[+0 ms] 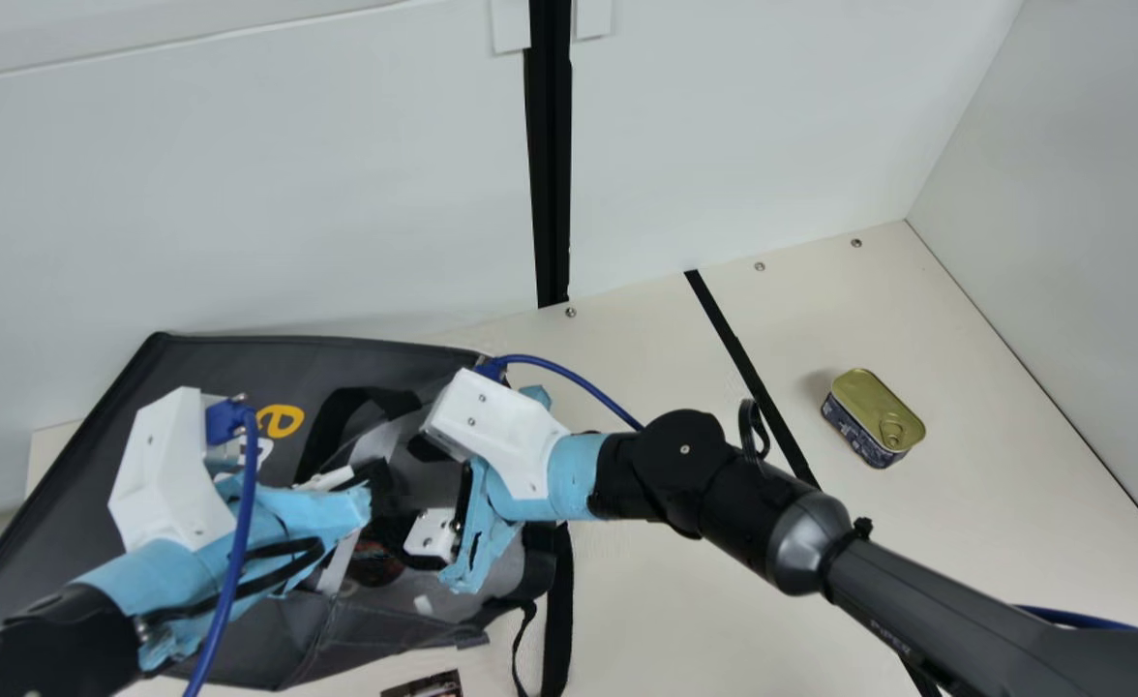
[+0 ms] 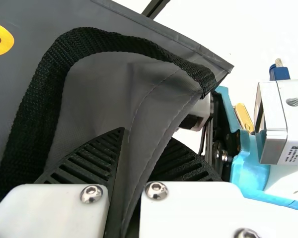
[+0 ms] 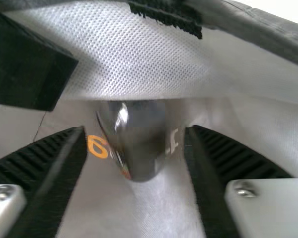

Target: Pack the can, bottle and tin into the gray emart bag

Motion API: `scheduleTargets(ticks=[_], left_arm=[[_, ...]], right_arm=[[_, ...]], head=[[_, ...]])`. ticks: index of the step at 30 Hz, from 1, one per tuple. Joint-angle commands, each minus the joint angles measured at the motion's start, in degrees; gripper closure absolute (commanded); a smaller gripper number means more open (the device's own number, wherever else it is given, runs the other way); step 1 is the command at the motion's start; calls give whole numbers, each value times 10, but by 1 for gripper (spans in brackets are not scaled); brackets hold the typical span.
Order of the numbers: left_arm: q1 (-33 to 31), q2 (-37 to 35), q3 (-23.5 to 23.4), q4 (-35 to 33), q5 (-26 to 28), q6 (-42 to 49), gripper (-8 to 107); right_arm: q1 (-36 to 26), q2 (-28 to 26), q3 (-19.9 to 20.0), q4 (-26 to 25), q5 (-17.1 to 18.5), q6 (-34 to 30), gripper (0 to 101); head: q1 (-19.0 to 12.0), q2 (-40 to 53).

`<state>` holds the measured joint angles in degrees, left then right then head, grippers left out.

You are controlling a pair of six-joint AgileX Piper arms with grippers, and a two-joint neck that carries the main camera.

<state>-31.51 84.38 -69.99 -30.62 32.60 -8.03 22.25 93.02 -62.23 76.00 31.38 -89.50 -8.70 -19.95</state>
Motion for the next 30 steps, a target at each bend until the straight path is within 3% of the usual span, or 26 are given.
scheduleTargets(ticks=[1,4,30], left_arm=[[0,0,0,0,0,0,89],[0,0,0,0,0,0,89],[0,0,0,0,0,0,89]], right_arm=[[-1,-2,1,-4,1,1,18],[-4,-6,4,-7,3,3,10],[-31,-92,34,-87,15,94,10]], head=[[-13,0],[-13,0],[-13,0]])
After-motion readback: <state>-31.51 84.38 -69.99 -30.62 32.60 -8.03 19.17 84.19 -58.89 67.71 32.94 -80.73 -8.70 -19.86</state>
